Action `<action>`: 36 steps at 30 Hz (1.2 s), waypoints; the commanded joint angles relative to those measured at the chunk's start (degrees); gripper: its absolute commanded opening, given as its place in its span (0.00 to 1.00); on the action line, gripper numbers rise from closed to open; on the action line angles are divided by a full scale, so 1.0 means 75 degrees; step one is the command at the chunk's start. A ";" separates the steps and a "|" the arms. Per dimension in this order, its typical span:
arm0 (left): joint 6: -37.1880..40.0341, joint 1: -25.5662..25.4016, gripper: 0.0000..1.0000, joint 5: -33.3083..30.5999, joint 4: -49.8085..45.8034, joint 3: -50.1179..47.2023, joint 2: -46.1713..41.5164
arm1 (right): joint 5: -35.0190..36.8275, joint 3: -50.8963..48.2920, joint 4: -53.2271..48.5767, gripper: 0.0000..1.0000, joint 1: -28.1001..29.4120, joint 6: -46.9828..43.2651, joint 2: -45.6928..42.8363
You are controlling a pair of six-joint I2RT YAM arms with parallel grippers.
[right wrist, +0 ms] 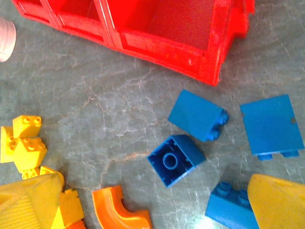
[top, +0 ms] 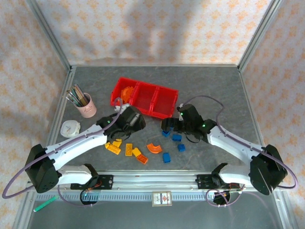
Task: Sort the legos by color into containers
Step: Pick up the lego from the middle-left of the table.
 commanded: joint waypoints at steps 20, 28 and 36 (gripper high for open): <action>-0.3696 -0.2178 0.76 -0.0654 0.0388 0.0503 0.2959 | 0.0240 -0.1298 -0.0343 1.00 -0.0319 -0.0046 -0.1135; -0.3824 -0.2162 0.69 -0.0833 0.0029 0.0802 0.3538 | -0.0262 -0.1320 -0.0167 1.00 -0.0762 -0.0251 -0.0969; -0.3968 -0.2146 0.62 -0.0753 -0.0080 0.0943 0.3954 | -0.0706 -0.1378 -0.0020 1.00 -0.1124 -0.0373 -0.0873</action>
